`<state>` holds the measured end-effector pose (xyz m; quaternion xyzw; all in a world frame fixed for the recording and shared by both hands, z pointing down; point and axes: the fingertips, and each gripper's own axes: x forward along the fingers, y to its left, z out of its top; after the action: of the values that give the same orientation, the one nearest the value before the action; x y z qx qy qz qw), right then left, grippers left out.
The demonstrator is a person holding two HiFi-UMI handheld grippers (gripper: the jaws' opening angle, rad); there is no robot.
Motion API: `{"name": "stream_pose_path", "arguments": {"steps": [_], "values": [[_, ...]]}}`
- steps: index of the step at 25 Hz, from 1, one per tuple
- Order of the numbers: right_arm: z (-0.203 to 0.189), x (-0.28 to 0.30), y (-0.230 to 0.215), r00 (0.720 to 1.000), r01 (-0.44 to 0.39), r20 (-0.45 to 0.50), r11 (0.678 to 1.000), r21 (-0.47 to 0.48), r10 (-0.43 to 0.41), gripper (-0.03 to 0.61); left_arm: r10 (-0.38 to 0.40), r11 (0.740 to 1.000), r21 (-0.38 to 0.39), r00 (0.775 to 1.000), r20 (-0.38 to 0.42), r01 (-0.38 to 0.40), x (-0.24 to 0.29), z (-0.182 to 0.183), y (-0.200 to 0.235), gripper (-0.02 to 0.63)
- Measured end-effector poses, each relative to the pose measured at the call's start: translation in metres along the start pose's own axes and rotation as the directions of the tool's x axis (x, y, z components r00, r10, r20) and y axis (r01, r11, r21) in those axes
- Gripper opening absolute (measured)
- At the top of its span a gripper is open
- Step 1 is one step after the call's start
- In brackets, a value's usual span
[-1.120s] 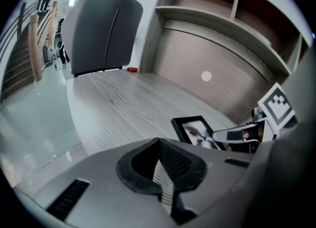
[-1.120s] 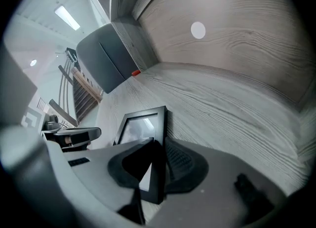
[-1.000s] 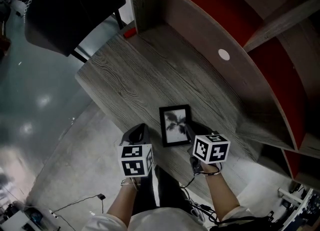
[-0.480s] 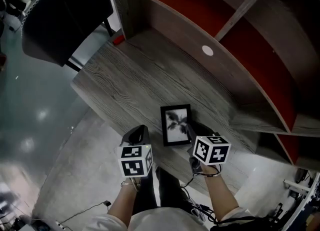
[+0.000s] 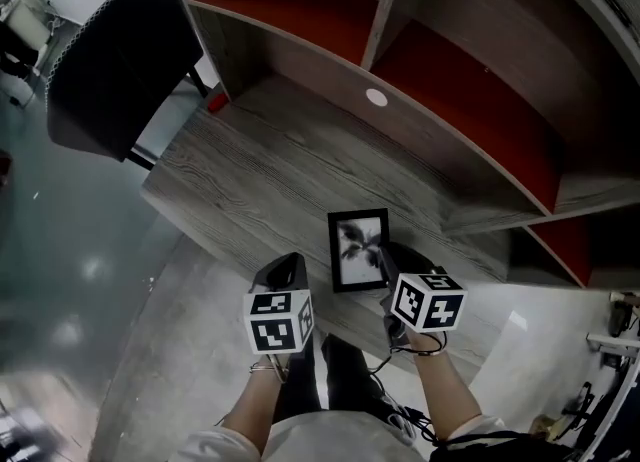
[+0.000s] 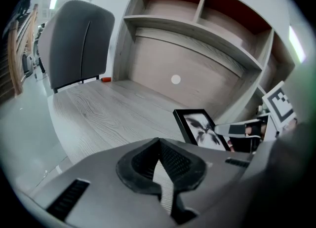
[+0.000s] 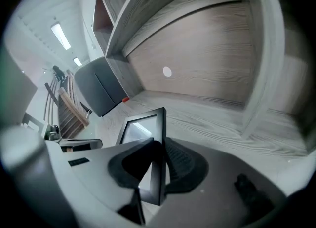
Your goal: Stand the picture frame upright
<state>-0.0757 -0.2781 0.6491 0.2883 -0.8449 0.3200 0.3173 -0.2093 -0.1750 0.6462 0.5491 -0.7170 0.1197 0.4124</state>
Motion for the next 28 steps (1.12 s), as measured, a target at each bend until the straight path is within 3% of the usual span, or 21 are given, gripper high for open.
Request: {"name": "stream_pose_path", "arguments": {"steps": [14,28], "values": [[-0.008,-0.090,-0.038,0.980,0.122,0.139,0.981,0.152,-0.143,0.086,-0.170,0.972,0.166,0.985,0.000,0.167,-0.017,0.012,-0.087,0.012],[-0.011,-0.178,-0.082,0.919,0.217,0.256,0.928,0.304,-0.299,0.086,-0.326,0.897,0.307,0.945,-0.023,0.317,-0.028,0.028,-0.174,0.012]]}}
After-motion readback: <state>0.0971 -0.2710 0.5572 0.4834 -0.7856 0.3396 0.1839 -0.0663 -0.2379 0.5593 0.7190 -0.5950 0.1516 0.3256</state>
